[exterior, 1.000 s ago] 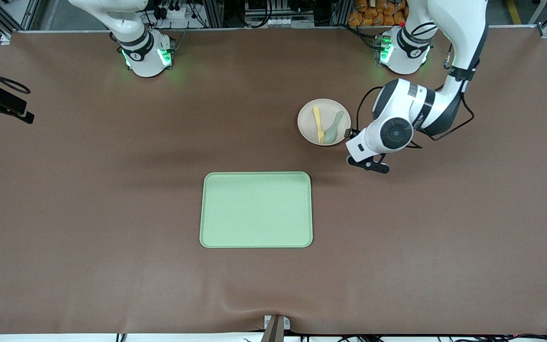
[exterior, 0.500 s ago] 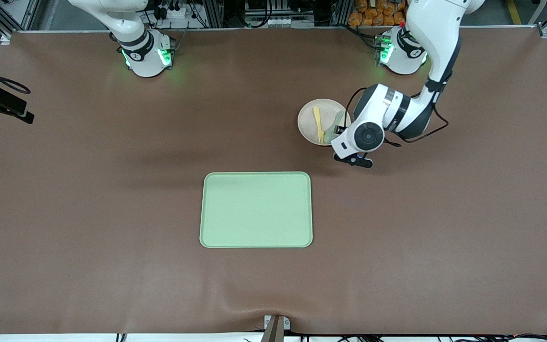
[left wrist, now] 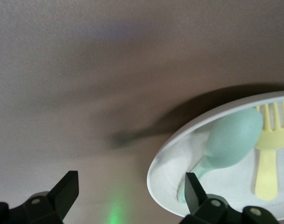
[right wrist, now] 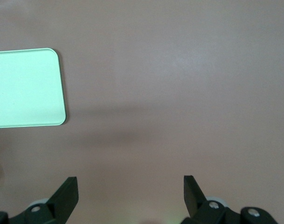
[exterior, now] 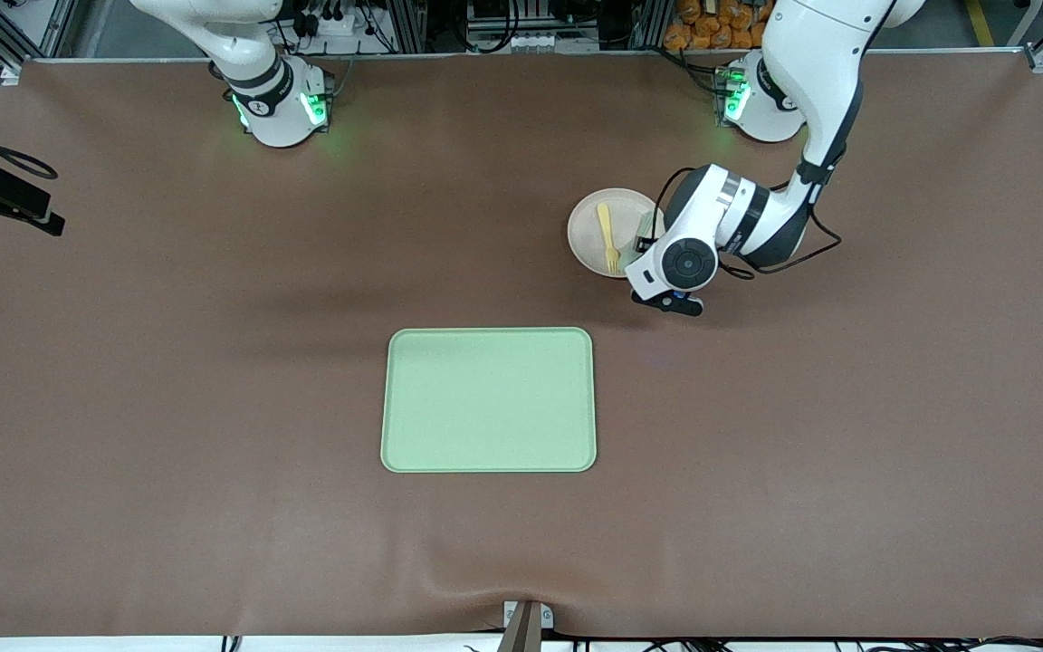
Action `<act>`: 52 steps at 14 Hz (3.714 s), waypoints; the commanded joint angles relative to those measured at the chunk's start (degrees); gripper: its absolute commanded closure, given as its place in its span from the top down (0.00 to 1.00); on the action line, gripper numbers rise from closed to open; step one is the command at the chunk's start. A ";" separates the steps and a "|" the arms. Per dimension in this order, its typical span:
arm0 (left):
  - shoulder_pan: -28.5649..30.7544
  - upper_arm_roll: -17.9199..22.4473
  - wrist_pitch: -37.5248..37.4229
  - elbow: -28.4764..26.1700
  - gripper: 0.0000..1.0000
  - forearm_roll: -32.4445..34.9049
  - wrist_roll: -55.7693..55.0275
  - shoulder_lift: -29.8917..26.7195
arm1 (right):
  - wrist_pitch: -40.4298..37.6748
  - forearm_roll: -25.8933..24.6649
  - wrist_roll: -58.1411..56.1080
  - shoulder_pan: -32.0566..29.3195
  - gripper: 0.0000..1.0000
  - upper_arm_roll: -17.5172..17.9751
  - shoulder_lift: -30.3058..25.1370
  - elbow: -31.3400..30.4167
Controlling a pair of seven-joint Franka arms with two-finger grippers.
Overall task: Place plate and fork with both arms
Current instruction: 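Close the left gripper on the plate rim, then carry the plate with the left gripper onto the green tray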
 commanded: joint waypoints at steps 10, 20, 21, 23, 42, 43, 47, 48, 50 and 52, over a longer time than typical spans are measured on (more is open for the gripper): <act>-1.68 -0.06 0.67 -0.10 0.26 -0.44 -3.13 2.41 | -0.56 0.89 -0.77 -1.31 1.00 0.70 -0.10 0.16; -1.43 -0.15 -0.64 2.79 0.00 1.13 1.44 0.93 | -0.56 0.89 -0.77 -1.31 1.00 0.70 -0.10 0.16; -0.99 -0.06 -1.78 4.02 0.00 1.22 2.14 0.31 | -0.56 0.89 -0.77 -1.31 1.00 0.70 -0.10 0.16; 0.67 -0.15 -7.03 8.84 0.00 1.14 3.90 0.13 | -0.56 0.89 -0.77 -1.31 1.00 0.70 -0.10 0.16; 7.10 -0.23 -10.07 47.88 0.00 -12.75 8.82 20.96 | -0.56 0.89 -0.77 -1.40 1.00 0.61 -0.10 0.16; 6.93 -0.24 -8.31 47.89 0.00 -12.84 8.82 21.14 | -0.56 0.89 -0.77 -1.40 1.00 0.70 -0.10 0.16; 5.26 -0.24 -1.45 47.89 0.00 -13.62 8.21 22.37 | -0.47 0.89 -0.77 -1.40 1.00 0.70 -0.10 0.16; 4.82 -0.24 0.13 47.89 0.00 -14.41 7.69 22.98 | -0.47 0.89 -0.77 -1.40 1.00 0.70 -0.10 0.16; 4.11 -0.24 2.59 47.89 0.00 -14.68 7.59 23.25 | -0.47 0.89 -0.77 -1.40 1.00 0.61 -0.10 0.16; 3.33 -0.24 5.05 48.06 0.00 -14.95 6.46 23.95 | -0.56 0.89 -0.77 -1.58 1.00 0.61 -0.10 0.16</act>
